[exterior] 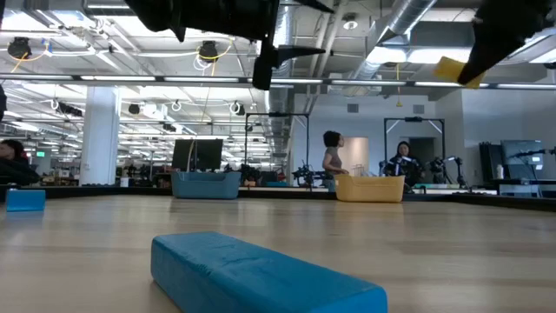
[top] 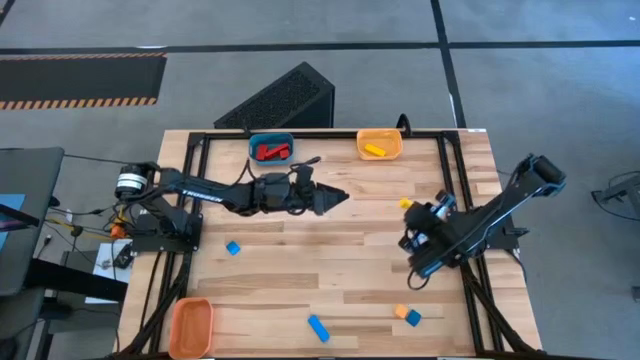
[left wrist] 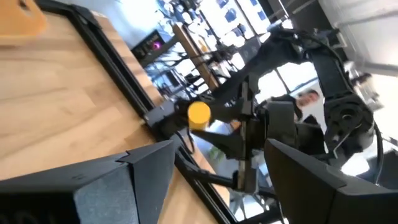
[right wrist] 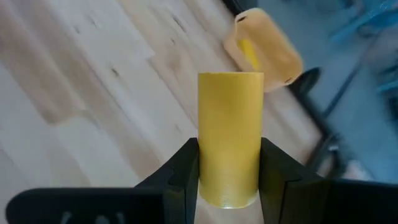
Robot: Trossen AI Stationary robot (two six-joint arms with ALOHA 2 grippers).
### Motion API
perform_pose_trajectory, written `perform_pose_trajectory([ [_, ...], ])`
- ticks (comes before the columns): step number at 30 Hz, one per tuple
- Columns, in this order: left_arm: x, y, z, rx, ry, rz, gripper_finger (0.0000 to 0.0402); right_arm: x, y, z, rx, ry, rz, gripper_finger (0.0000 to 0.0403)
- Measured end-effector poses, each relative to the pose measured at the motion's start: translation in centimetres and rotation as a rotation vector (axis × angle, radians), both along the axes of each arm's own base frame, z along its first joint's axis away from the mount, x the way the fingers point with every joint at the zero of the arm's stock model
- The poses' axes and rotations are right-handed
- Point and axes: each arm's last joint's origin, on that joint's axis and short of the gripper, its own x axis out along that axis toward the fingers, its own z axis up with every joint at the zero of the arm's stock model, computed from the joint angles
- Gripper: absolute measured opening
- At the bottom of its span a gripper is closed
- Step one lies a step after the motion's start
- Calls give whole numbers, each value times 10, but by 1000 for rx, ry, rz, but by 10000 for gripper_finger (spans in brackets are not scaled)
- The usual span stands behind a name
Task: Sort & place blocks by color
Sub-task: Put the yellow block into the yellow bin
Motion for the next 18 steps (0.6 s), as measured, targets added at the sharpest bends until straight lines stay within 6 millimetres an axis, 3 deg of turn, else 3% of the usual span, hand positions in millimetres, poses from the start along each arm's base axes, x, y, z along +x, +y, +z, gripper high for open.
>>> perform_pose_trajectory([
  [4,-1,11,-2,-8,18,40,238,-4,-2,2,67,-91,83,119],
  [9,9,23,-1,-8,4,78,238,3,-11,3,14,-23,221,119],
  [18,91,26,-14,52,30,-142,238,1,-36,18,23,17,334,119],
])
